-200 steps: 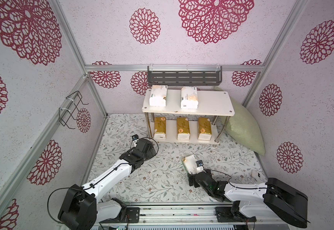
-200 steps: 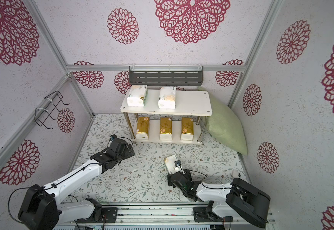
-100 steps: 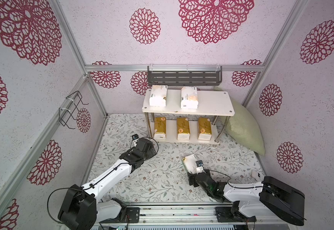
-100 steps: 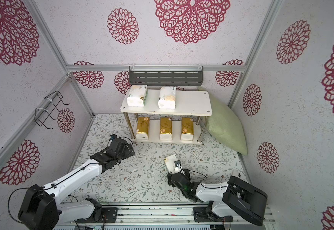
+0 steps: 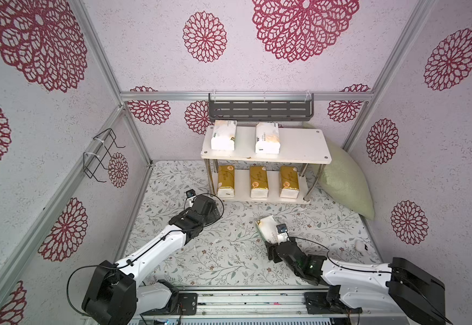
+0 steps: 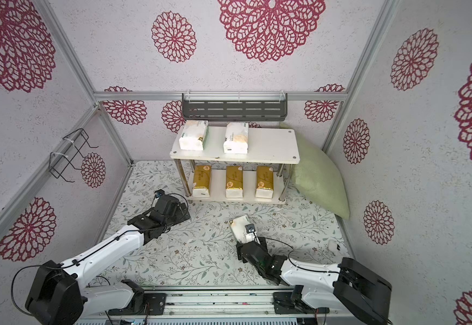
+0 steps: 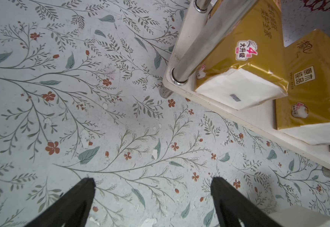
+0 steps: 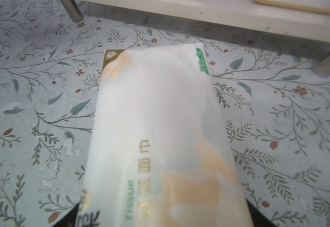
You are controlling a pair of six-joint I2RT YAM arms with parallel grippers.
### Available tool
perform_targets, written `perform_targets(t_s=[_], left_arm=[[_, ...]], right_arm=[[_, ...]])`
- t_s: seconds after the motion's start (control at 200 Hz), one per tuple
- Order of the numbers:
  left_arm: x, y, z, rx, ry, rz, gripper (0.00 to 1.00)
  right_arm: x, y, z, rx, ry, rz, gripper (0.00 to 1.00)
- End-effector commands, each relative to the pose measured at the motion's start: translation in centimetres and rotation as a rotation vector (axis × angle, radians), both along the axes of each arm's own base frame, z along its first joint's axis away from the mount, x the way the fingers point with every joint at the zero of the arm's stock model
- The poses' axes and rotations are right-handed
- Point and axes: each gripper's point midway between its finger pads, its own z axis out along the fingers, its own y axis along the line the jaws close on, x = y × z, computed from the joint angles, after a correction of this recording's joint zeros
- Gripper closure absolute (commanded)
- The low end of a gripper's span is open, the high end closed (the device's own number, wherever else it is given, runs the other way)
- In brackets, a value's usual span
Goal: Place the tissue boxes on the shelf by color
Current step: Pick up the box of tissues from the center of the board.
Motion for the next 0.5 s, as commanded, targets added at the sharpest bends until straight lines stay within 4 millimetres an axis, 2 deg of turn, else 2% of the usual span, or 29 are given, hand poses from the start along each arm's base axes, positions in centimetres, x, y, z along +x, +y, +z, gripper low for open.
perform_targets(t_s=[0.0,0.245,0.495], left_arm=[[0.4,-0.2,0.4,0.011,-0.004,0.0,0.01],[0.5,-0.2,0.4,0.022,-0.003,-0.004,0.01],[0.7,-0.4,0.5,0.021,-0.005,-0.011,0.01]], right_arm=[[-0.4,0.1,2.1,-0.005,0.016,0.02,0.19],[-1.3,-0.4,6.7,-0.047,0.073,0.039,0.21],[-1.1,-1.2,11.7,-0.047,0.067,0.029,0.23]])
